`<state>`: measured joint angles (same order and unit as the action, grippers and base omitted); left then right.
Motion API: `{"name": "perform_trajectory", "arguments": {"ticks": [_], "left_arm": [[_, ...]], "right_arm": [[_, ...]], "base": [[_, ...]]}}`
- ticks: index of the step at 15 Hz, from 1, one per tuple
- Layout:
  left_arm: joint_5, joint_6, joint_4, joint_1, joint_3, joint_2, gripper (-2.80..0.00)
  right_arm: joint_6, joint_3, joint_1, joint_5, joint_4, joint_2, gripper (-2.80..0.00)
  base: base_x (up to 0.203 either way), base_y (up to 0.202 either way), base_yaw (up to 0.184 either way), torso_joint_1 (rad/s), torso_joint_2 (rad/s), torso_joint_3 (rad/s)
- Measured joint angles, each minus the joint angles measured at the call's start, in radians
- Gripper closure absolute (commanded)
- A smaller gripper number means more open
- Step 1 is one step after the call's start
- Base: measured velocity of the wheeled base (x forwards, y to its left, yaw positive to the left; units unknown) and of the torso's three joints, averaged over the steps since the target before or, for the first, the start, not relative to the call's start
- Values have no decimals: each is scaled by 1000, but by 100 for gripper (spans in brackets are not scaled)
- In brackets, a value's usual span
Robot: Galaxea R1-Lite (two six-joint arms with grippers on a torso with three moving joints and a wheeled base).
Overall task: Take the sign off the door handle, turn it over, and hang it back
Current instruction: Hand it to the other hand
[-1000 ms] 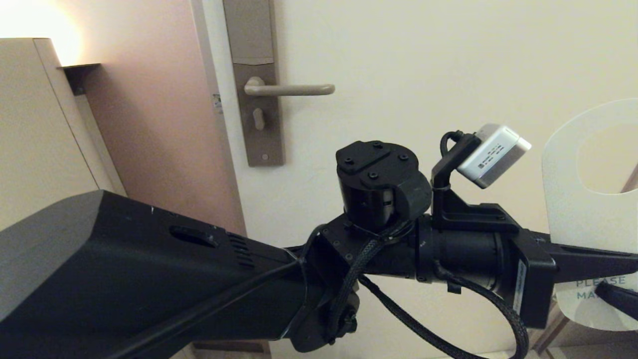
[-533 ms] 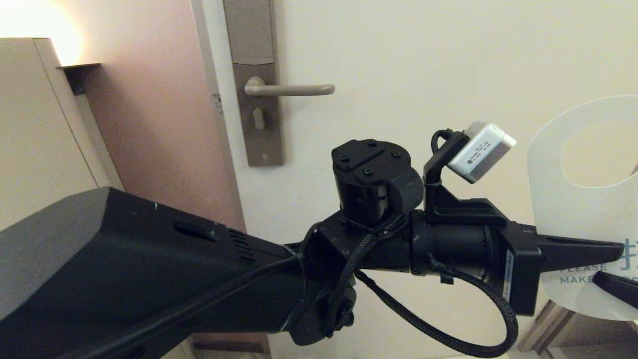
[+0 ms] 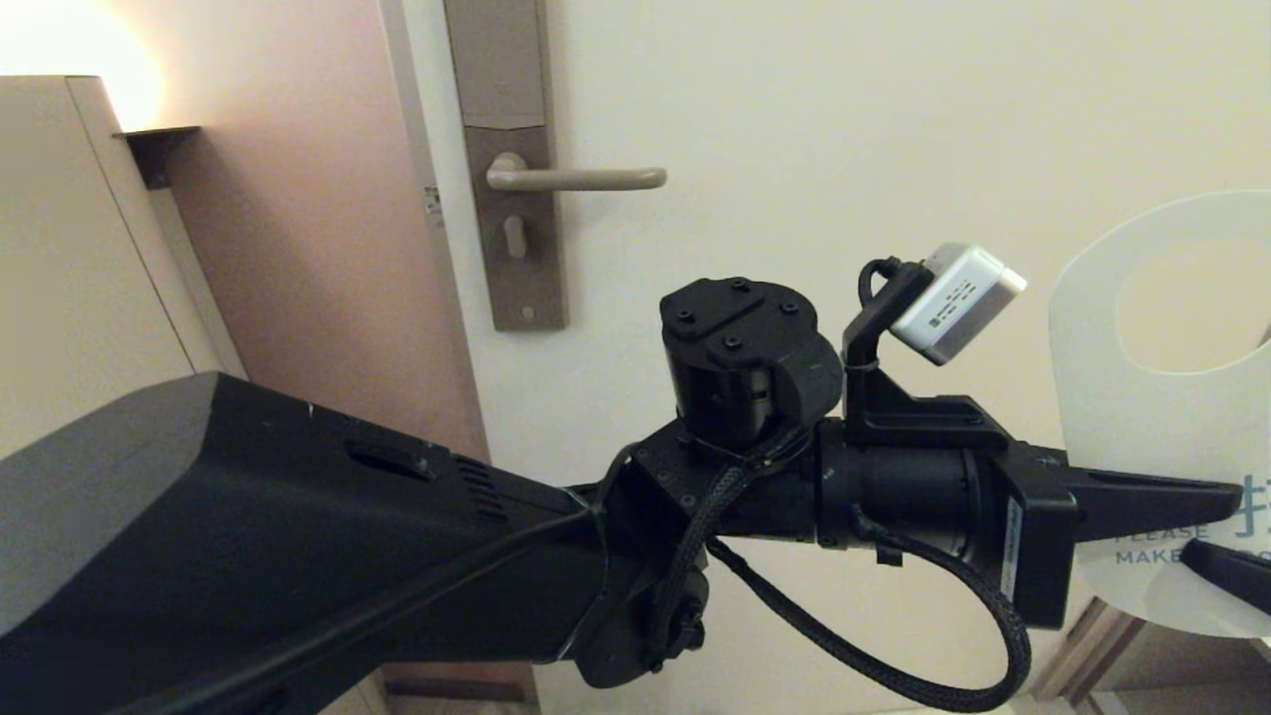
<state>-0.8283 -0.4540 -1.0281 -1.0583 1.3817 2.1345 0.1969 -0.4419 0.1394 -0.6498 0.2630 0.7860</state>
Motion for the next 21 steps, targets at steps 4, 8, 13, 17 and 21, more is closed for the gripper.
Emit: {"name": "perform_trajectory", "arguments": {"ticks": [4,8,13,17,21], "left_arm": [[-1,2,1,-1,-3,0,-280],[-2,-3,0,-1,-3,-1,-280],[0,-3,0,0,-3,-5,-280],[0,-1,0,14,-16,-10,-280],[-15,5,-1,35,-76,-37,-280]], "right_arm": [[0,0,-1,2,0,0,0],[0,3,0,3,1,0,0],[0,5,0,-19,1,-6,0],[0,2,0,-29,1,-13,0],[1,2,0,-30,1,-15,0]], "base": [[0,0,0,0,0,0],[0,0,0,0,0,0],[0,0,0,0,0,0],[0,0,0,0,0,0],[0,0,0,0,0,0]]}}
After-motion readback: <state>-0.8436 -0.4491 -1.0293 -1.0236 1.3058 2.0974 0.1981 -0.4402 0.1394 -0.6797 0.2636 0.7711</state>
